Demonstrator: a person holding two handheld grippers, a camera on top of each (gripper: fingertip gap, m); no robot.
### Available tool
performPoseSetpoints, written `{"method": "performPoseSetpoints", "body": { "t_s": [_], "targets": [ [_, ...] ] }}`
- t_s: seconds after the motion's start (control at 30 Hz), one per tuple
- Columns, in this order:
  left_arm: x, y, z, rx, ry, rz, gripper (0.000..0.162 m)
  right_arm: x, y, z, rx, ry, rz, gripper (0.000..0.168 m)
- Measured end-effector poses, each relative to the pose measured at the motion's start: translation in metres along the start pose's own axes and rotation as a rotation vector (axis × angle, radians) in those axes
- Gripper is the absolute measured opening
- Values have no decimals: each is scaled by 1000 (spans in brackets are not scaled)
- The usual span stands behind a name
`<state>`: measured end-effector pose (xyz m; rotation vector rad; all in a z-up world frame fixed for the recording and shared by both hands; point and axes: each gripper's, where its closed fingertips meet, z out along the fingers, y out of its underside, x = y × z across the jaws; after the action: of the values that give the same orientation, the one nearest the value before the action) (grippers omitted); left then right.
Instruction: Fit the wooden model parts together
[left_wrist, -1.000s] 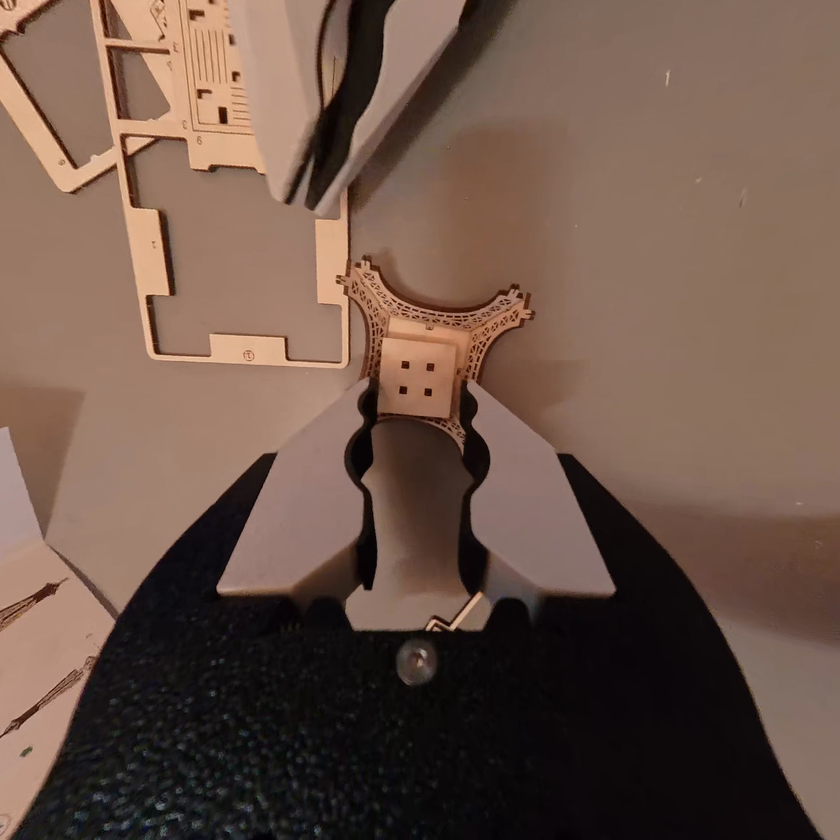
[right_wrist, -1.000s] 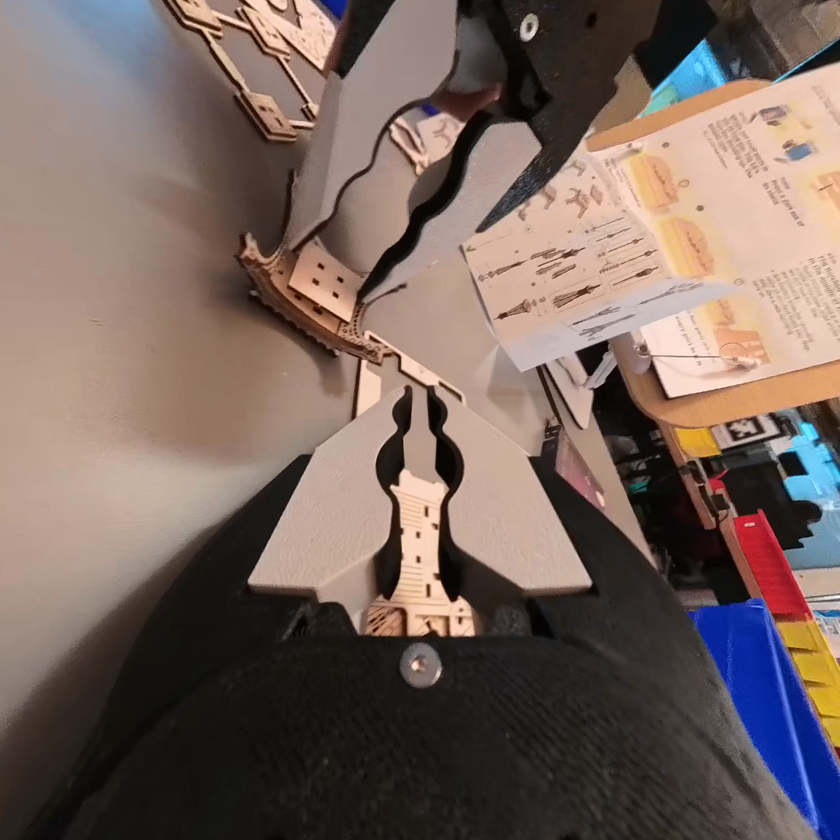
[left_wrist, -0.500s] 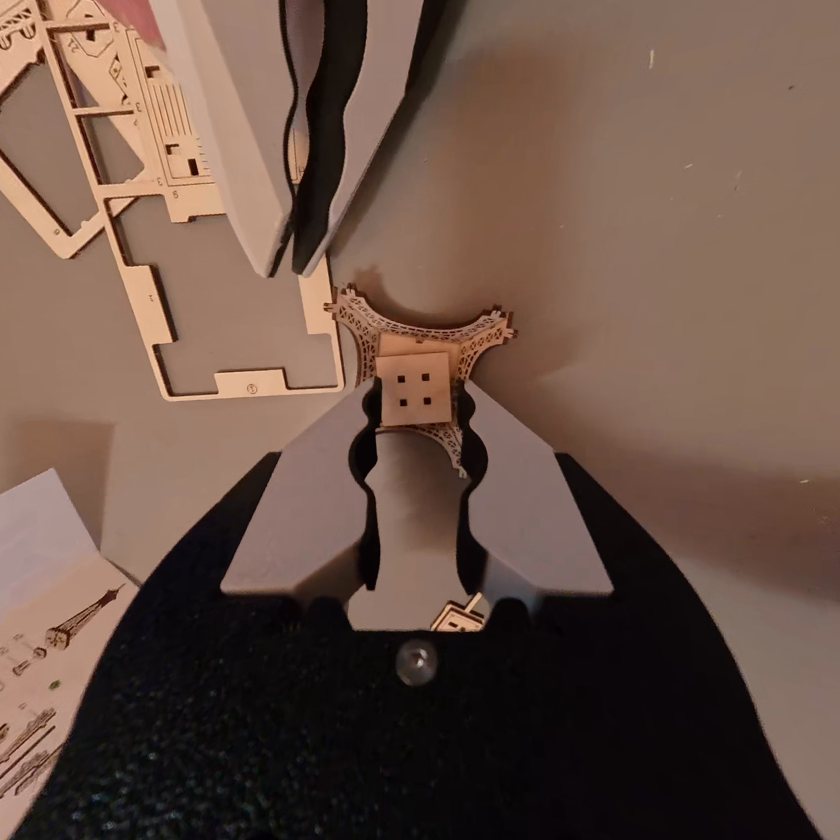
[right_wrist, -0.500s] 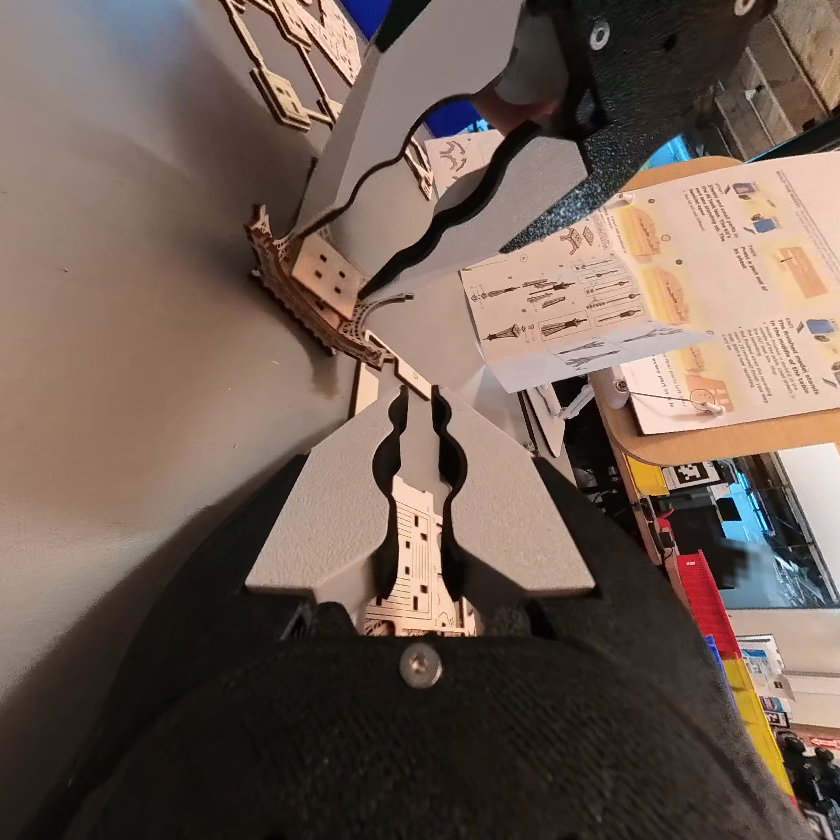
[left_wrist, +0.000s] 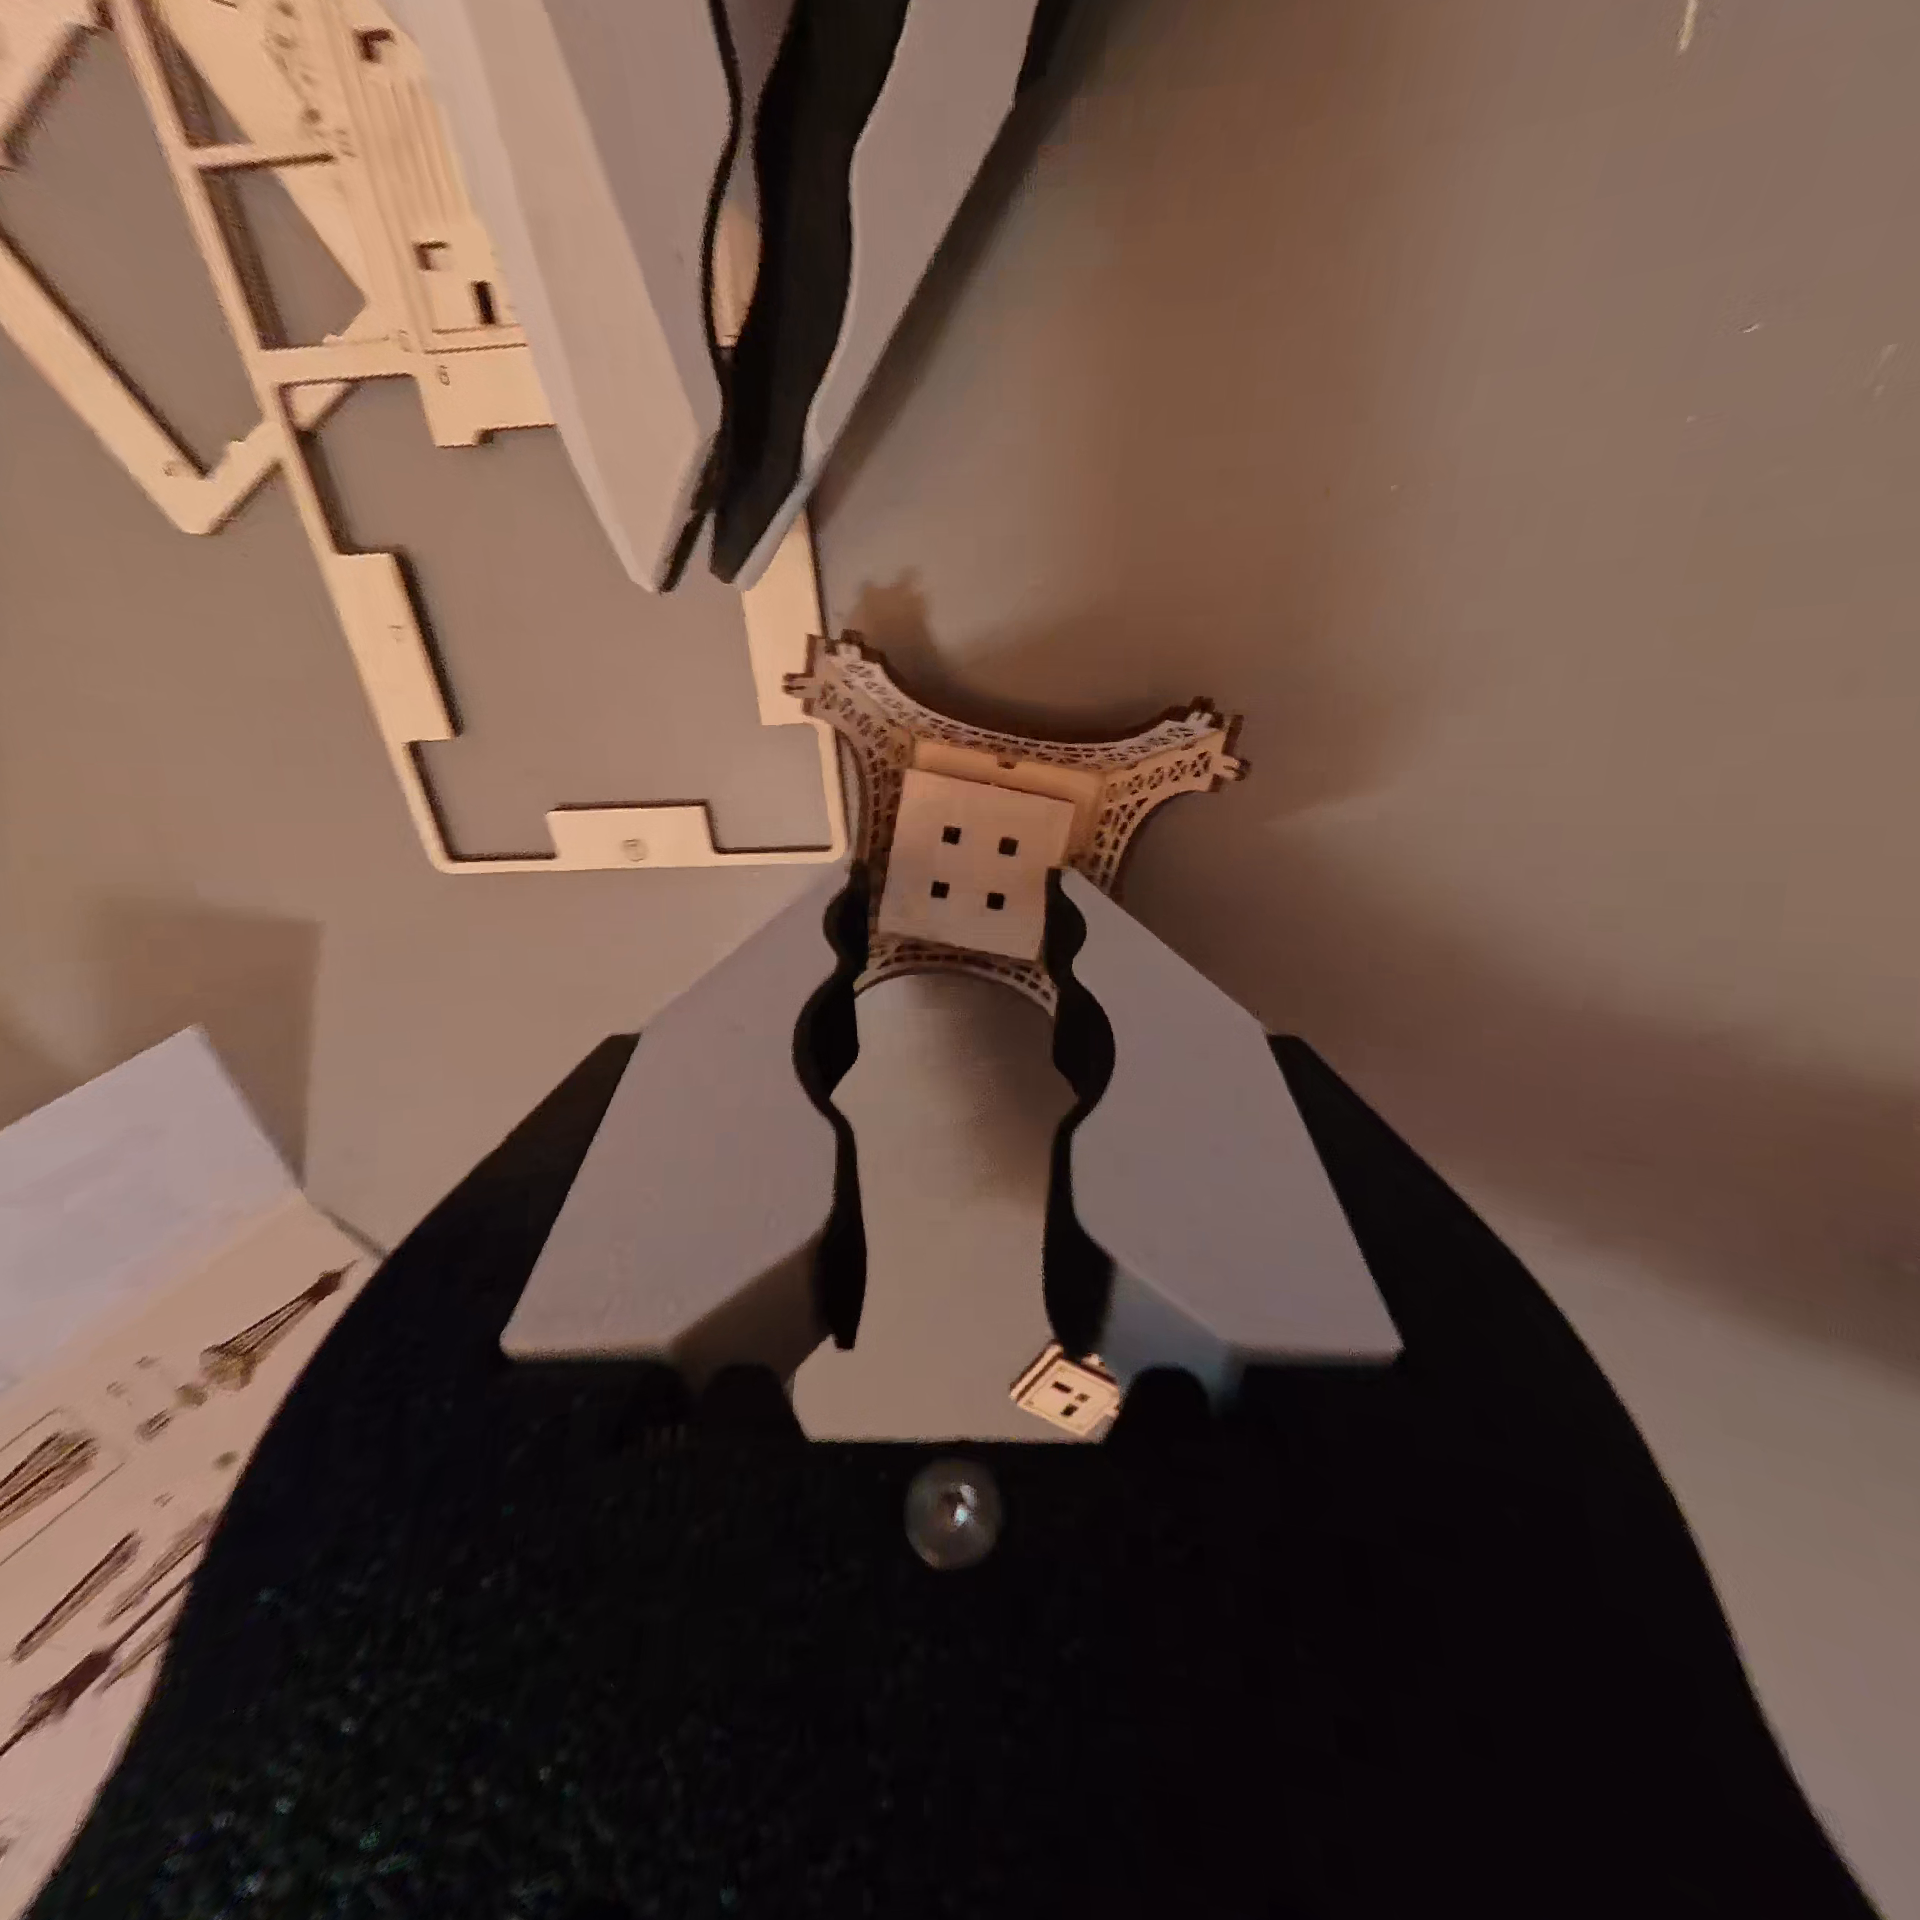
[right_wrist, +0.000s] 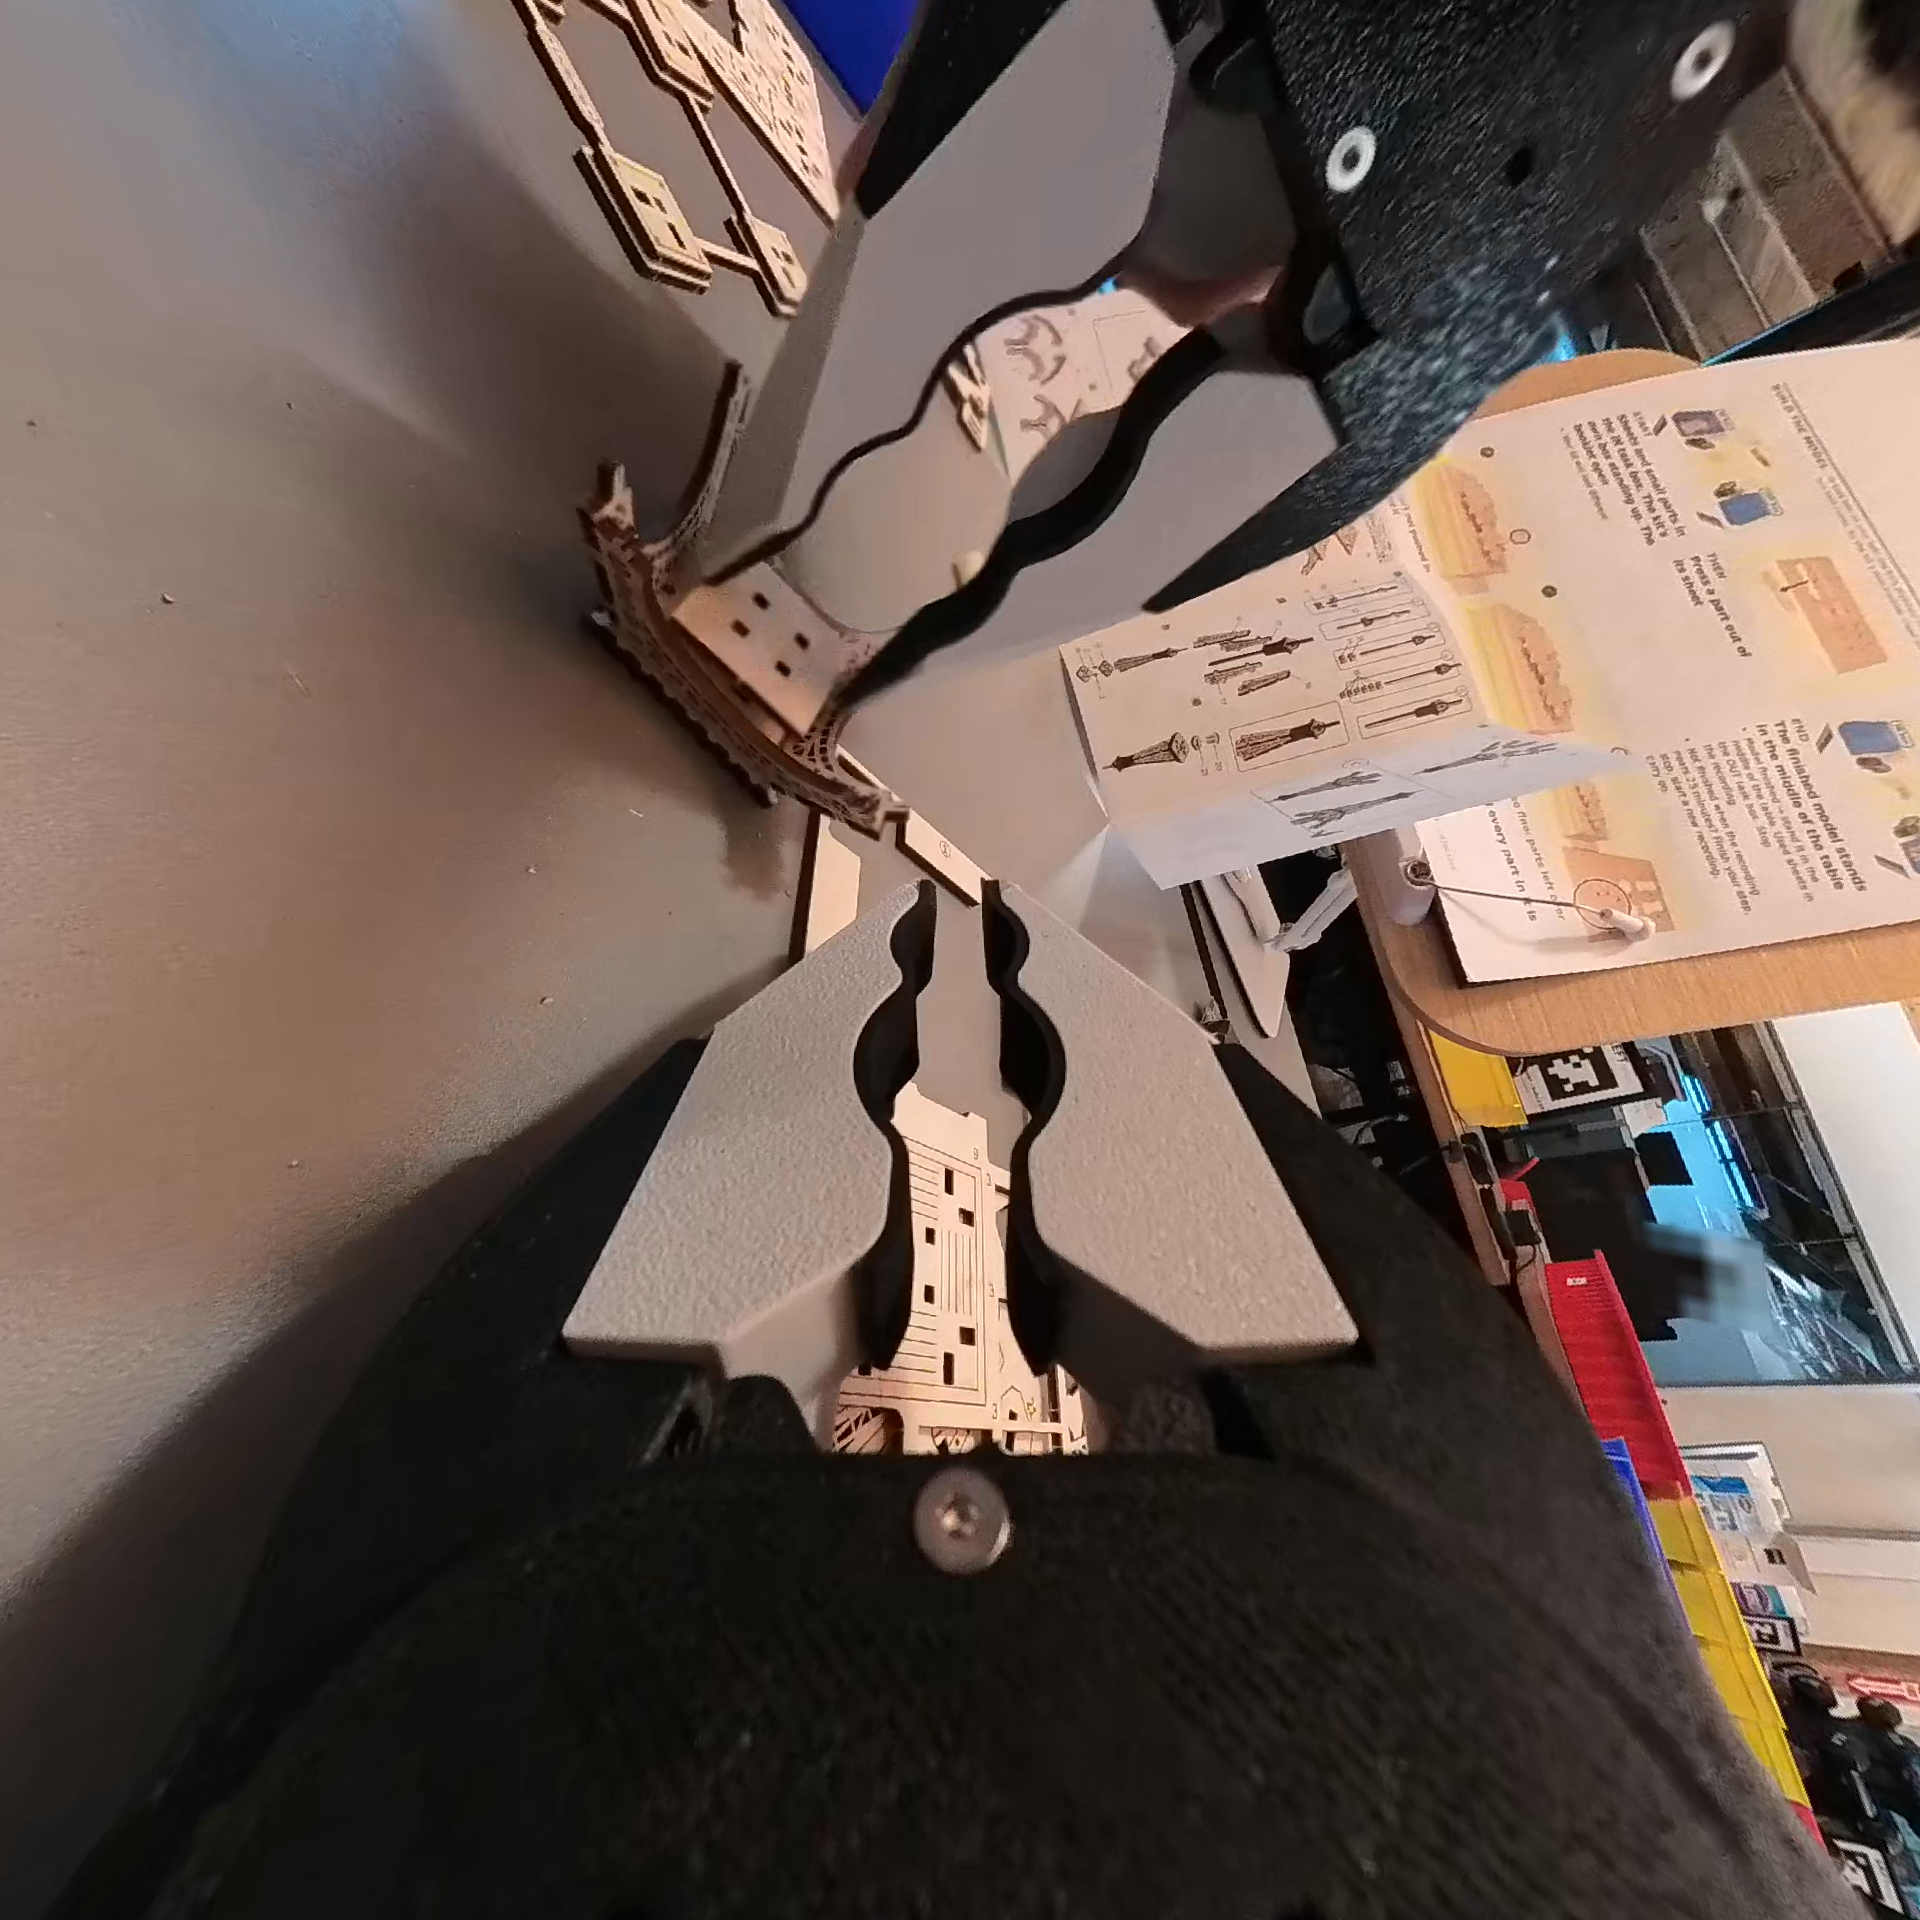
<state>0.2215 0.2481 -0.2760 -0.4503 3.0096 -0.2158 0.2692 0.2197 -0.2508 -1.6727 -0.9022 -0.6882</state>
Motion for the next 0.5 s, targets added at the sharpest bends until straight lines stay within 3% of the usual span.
{"method": "performPoseSetpoints", "body": {
  "t_s": [0.5],
  "targets": [
    [2, -4, 2, 14, 19, 77, 29, -2, 1, 1, -6, -13, -12, 6]
  ]
}}
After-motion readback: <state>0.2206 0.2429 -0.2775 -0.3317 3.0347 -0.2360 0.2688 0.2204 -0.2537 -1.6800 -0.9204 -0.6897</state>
